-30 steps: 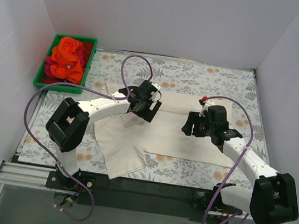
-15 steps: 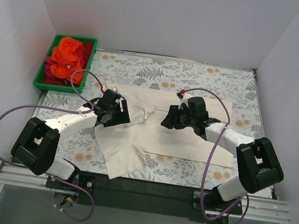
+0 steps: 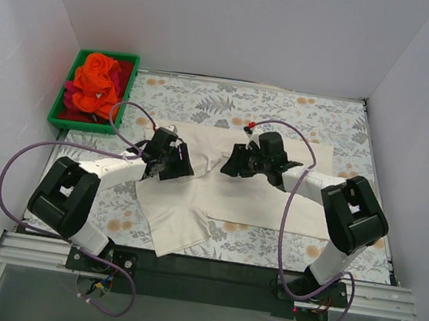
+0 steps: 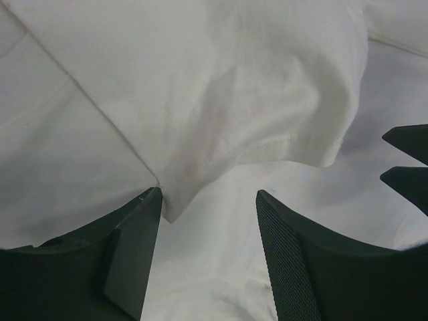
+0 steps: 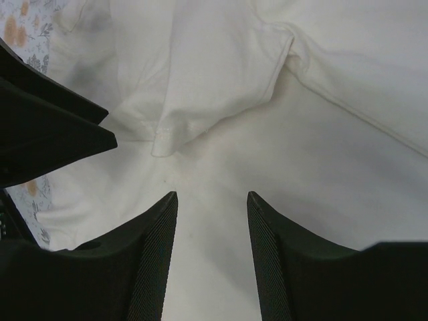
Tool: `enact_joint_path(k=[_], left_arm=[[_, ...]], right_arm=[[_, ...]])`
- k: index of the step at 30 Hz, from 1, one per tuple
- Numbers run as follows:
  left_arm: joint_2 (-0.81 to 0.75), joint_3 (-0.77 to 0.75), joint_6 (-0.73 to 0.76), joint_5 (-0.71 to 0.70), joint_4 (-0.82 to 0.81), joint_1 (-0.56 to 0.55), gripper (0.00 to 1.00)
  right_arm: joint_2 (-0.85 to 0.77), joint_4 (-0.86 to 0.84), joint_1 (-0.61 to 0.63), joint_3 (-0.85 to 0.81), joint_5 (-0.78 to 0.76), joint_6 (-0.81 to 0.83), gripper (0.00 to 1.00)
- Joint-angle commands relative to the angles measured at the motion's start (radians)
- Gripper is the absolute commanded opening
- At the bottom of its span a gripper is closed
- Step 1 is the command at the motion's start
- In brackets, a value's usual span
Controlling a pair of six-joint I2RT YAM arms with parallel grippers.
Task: Fold and stack the t-shirts
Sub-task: Fold the tshirt
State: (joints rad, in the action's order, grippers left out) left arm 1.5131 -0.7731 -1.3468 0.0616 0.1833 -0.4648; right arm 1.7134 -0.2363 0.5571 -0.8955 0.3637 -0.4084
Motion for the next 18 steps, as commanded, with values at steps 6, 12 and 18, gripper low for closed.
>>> enact_joint_path(k=[6,12,18], left_arm=[[0.007,0.009,0.015,0.012,-0.033,-0.002,0.41],[-0.028,-0.009,-0.003,0.023,-0.004,-0.002,0.05],[-0.085,-0.054,-0.057,0.007,0.059,0.023,0.0]], right_arm=[[0.041,-0.066,0.013,-0.071,0.021,-0.012,0.45],[0.077,-0.075,0.018,-0.086,0.02,-0.024,0.45],[0.126,-0.097,0.018,-0.115,0.026,-0.041,0.44]])
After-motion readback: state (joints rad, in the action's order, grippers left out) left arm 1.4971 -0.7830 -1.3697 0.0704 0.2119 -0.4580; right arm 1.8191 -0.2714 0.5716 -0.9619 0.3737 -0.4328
